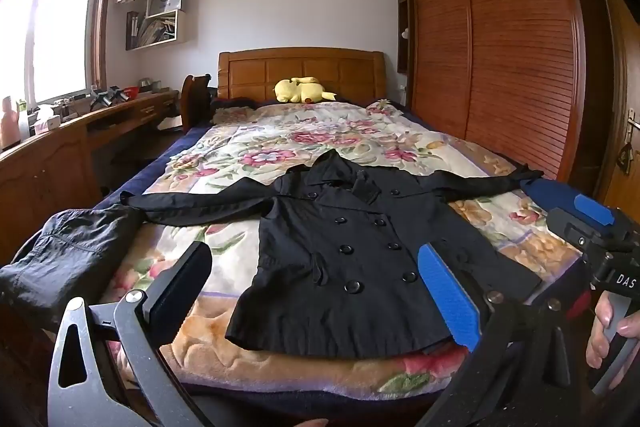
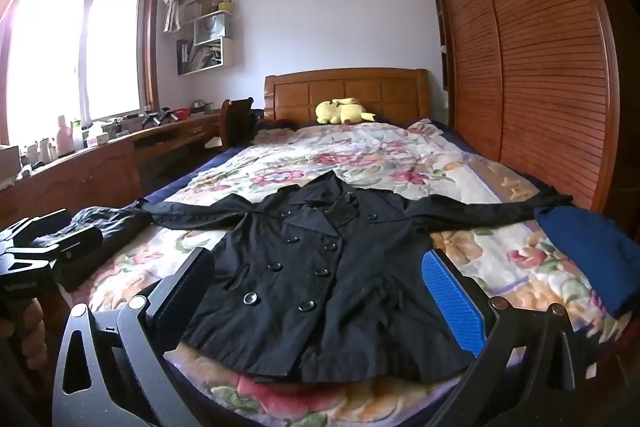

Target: Fold large clothes

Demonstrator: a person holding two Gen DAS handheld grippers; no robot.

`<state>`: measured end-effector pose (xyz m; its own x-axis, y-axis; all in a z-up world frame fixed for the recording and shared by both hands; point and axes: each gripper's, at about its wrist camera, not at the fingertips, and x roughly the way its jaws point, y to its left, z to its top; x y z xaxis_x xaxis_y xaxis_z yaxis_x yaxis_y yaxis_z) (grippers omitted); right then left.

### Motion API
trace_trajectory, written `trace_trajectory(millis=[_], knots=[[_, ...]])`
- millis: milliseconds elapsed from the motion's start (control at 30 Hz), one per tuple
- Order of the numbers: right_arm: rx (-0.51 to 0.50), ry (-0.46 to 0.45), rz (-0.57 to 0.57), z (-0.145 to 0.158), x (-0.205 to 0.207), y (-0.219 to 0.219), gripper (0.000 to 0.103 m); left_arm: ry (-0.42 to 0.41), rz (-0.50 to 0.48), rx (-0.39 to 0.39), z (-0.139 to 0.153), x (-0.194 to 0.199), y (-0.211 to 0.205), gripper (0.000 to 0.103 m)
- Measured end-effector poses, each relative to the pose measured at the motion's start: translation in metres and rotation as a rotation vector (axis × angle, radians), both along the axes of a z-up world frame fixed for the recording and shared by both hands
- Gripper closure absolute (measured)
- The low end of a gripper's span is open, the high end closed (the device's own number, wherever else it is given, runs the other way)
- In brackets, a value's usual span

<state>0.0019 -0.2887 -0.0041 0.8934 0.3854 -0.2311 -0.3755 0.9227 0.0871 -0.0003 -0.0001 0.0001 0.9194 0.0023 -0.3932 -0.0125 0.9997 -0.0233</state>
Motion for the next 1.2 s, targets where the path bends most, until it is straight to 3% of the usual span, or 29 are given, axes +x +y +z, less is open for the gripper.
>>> trace_trajectory(millis=[1200], knots=[[-0.001, -0.002, 0.006, 0.000, -0.002, 0.001, 0.000, -0.017, 0.003, -0.002, 0.011, -0.006, -0.003, 0.000]])
